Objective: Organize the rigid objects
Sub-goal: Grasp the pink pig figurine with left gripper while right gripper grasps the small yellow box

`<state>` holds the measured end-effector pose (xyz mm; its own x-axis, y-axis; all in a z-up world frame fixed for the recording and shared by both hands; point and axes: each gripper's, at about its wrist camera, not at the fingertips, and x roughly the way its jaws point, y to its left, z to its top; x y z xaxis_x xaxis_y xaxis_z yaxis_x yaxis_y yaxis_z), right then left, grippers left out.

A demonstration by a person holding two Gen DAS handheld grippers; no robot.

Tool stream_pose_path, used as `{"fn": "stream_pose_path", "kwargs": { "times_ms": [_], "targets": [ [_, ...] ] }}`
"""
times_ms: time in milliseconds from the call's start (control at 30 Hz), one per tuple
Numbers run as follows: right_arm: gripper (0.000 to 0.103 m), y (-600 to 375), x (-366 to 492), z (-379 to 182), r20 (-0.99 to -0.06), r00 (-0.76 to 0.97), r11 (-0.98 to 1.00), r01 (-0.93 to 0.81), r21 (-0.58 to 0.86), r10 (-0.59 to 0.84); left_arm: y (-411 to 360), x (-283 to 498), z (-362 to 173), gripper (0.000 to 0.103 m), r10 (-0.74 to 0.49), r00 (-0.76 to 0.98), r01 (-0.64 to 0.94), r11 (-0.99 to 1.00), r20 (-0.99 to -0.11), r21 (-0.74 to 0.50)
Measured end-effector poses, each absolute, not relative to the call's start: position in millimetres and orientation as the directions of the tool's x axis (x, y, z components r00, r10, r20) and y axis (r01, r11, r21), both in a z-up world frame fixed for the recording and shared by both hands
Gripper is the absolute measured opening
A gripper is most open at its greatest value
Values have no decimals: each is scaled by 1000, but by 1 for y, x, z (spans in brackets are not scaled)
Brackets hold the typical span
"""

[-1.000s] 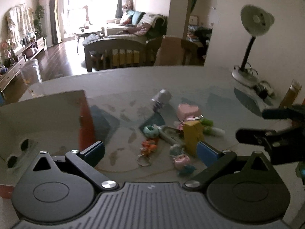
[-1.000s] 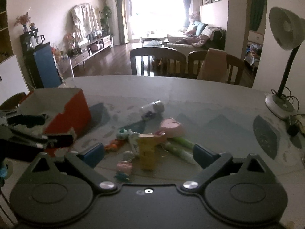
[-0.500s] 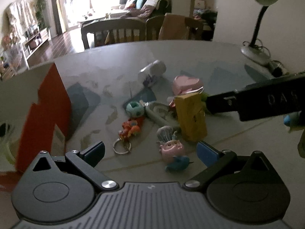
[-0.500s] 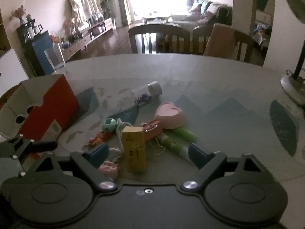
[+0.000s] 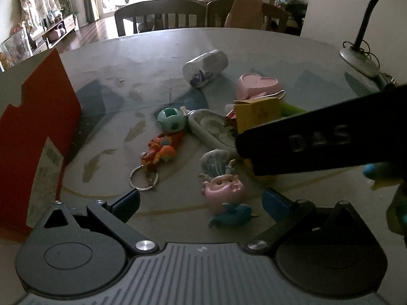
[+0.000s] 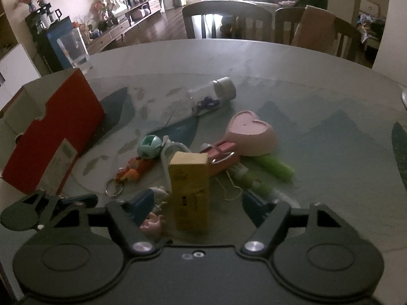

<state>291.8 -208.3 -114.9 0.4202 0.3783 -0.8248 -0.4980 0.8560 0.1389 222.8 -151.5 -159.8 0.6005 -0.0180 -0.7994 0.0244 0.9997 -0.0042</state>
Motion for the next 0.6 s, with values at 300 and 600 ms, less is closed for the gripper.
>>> {"fn": "stream_pose_path", "kwargs": {
  "times_ms": [300, 600],
  "targets": [
    [54, -204, 296, -118, -833, 395, 848, -507, 154, 388, -165, 224, -163, 62, -42, 591, 81, 997, -806, 7],
    [36, -204, 294, -117, -835, 401, 853, -502, 142, 376, -166, 228, -163, 44, -40, 579, 86, 996, -814, 13]
  ]
}}
